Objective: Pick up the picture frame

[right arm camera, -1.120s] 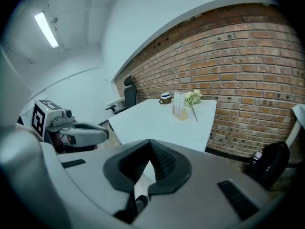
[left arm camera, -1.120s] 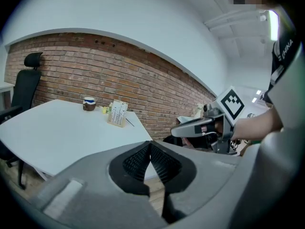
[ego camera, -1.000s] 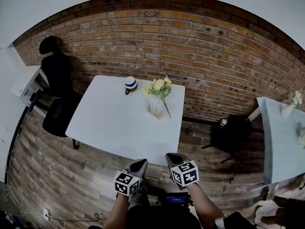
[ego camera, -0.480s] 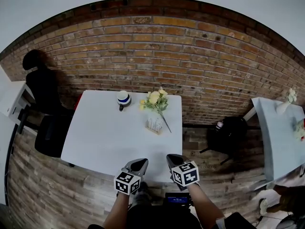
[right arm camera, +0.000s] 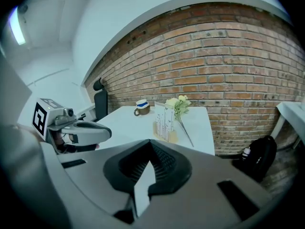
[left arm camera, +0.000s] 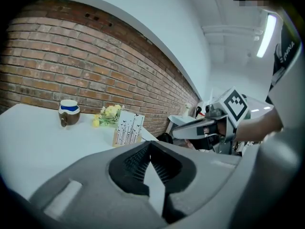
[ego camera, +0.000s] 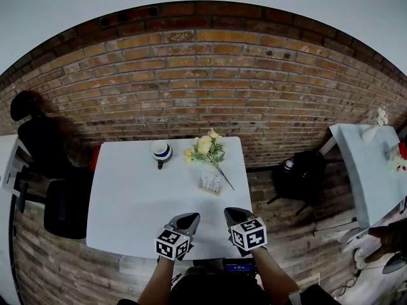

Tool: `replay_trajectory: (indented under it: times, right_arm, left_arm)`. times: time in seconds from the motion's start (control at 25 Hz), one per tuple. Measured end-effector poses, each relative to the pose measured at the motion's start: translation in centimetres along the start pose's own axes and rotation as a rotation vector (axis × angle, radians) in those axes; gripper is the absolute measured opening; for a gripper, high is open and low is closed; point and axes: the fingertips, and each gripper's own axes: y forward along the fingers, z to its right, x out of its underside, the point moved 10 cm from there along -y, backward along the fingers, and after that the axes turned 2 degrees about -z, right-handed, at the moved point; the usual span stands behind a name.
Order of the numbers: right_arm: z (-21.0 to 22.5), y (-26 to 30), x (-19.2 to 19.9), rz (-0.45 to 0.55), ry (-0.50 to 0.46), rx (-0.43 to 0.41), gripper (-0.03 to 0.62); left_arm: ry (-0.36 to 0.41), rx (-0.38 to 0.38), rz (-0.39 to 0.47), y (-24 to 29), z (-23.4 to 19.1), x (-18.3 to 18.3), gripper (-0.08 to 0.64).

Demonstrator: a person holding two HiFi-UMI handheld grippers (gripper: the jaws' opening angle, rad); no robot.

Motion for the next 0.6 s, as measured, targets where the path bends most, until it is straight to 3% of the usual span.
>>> replay_trajectory:
  times: [0.28,0.6]
  right_arm:
    - [1.0,0.5,-0.7,0.031,0.063,0.032,0.008]
    - [2.4,1.4,-2.0,0.043,0.002,0.003,0.008]
  left_arm:
    - [0.009,0.066,-0.016,2.1,-1.2,-0.9,0.012]
    - [0.025,0.037,0.002,3.1,-0.8,-2.0,0.012]
